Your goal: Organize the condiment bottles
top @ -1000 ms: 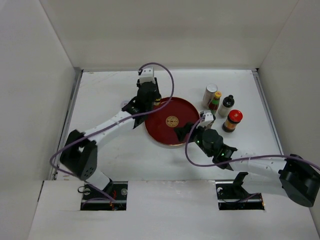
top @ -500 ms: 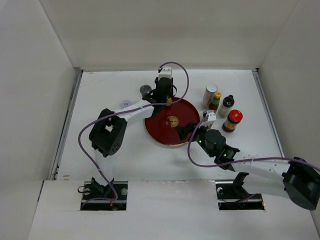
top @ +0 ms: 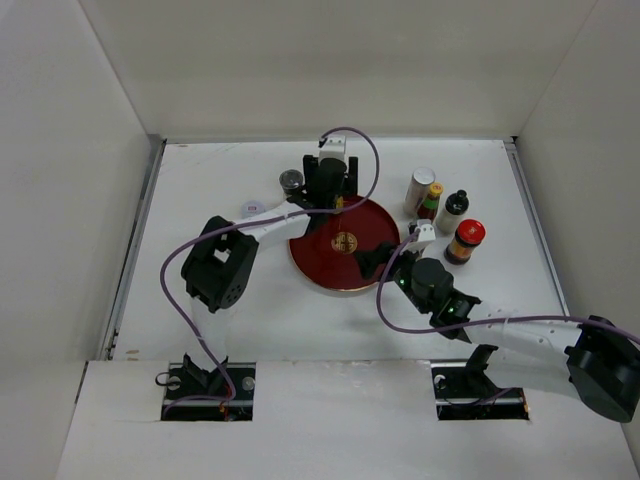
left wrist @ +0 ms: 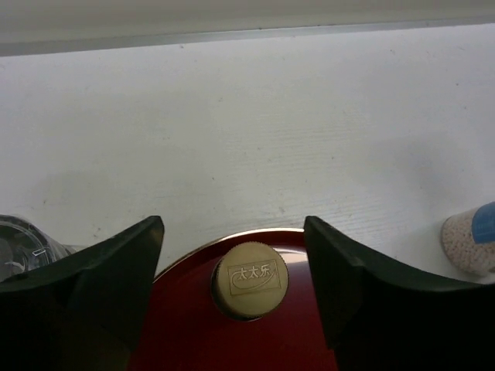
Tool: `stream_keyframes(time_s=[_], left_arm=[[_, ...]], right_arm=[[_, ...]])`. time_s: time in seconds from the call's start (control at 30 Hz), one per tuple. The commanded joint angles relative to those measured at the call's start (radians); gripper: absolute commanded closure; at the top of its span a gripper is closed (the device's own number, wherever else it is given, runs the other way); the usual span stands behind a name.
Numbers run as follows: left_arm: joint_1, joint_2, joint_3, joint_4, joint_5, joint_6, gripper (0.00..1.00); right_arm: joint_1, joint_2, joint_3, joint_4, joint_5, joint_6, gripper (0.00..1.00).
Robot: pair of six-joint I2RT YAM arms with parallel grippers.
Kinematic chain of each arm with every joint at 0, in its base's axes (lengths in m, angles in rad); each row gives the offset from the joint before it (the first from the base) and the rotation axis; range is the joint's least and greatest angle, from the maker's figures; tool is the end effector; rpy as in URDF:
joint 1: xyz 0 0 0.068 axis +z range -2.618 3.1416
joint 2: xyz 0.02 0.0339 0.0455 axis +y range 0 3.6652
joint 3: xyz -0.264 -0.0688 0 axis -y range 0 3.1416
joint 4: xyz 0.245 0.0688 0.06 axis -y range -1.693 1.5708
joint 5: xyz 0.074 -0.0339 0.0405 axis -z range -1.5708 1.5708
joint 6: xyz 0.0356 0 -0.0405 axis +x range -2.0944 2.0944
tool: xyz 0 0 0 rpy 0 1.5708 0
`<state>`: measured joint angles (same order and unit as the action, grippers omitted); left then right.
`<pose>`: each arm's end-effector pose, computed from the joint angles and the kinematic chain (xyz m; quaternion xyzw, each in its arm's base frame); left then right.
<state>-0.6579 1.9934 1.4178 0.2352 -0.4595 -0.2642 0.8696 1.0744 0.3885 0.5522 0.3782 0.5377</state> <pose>0.3786 -0.2726 0.2359 0.0266 0.8055 -0.0834 0.5860 0.1571 0.1657 0.2226 -0.0001 0.7496 0.3104 0.5845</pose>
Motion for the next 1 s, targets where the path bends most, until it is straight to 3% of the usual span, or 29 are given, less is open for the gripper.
stream_keyframes(time_s=[0.0, 0.23, 0.53, 0.97], left_arm=[[-0.013, -0.113, -0.042, 0.087, -0.008, 0.008, 0.23], [-0.004, -0.272, -0.152, 0.115, -0.047, -0.013, 0.15], [0.065, -0.334, -0.207, 0.015, -0.140, -0.029, 0.10], [0.165, -0.179, -0.132, -0.085, -0.055, -0.018, 0.10]], right_arm=[[-0.004, -0.005, 0.003, 0.038, 0.021, -0.016, 0.23], [-0.005, -0.011, 0.000, 0.040, 0.022, -0.015, 0.22], [-0.011, 0.004, 0.003, 0.029, 0.019, -0.007, 0.21], [-0.008, 0.018, 0.009, 0.037, 0.019, -0.013, 0.19]])
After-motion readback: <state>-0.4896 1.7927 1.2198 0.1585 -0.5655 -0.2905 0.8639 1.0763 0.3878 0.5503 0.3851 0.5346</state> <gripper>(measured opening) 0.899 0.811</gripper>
